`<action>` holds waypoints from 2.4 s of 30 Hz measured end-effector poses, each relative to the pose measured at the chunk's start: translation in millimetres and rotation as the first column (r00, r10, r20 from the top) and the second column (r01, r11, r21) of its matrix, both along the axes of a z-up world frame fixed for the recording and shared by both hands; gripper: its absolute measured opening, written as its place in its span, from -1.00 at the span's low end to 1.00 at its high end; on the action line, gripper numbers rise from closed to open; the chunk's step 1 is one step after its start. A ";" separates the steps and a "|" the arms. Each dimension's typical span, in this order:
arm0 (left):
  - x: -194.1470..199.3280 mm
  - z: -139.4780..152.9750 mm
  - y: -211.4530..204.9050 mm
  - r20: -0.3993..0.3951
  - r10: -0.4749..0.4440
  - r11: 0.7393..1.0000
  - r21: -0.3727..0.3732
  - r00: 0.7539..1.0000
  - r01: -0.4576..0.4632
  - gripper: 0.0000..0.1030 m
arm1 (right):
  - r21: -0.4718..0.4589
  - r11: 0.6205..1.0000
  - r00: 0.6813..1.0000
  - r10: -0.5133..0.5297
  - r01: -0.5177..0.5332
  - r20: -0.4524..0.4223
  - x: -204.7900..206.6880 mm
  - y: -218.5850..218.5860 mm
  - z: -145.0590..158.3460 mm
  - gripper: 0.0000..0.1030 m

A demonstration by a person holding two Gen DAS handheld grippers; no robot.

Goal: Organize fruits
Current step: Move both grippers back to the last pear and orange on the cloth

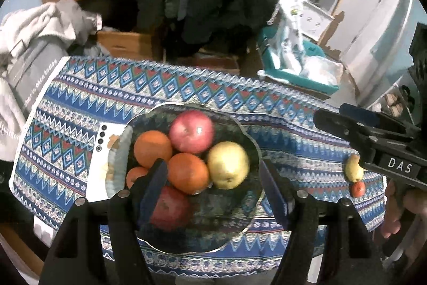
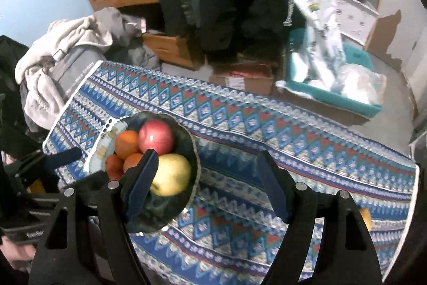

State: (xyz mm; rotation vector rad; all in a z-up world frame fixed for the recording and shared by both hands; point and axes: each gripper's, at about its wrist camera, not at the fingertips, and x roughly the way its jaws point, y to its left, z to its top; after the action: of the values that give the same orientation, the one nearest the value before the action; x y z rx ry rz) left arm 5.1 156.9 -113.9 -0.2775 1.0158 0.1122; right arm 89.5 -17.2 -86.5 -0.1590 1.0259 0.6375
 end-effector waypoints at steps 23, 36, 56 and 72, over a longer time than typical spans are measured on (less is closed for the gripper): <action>-22.4 58.9 -90.8 0.134 -0.167 0.982 0.113 0.977 0.152 0.54 | 0.069 0.995 0.986 -0.081 0.071 0.149 -60.9 -115.1 63.7 0.58; -19.5 67.2 -141.3 0.140 -0.261 0.960 0.142 0.955 0.242 0.55 | 0.066 0.983 0.969 -0.178 0.169 0.171 -69.7 -187.8 58.4 0.58; 3.2 49.3 -203.4 0.097 -0.368 0.922 0.165 0.925 0.350 0.56 | 0.041 0.949 0.943 -0.314 0.312 0.106 -53.0 -269.8 21.7 0.58; 36.4 -22.4 -228.9 -0.027 -0.404 0.906 0.123 0.914 0.405 0.56 | -0.082 0.926 0.924 -0.374 0.368 -0.076 -24.3 -305.7 -82.7 0.58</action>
State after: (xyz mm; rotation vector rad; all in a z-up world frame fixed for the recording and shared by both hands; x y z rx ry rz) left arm 41.5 -72.0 -136.3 0.0535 1.0433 -0.2014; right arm 65.2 -322.9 -169.2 0.0090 1.1294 0.2663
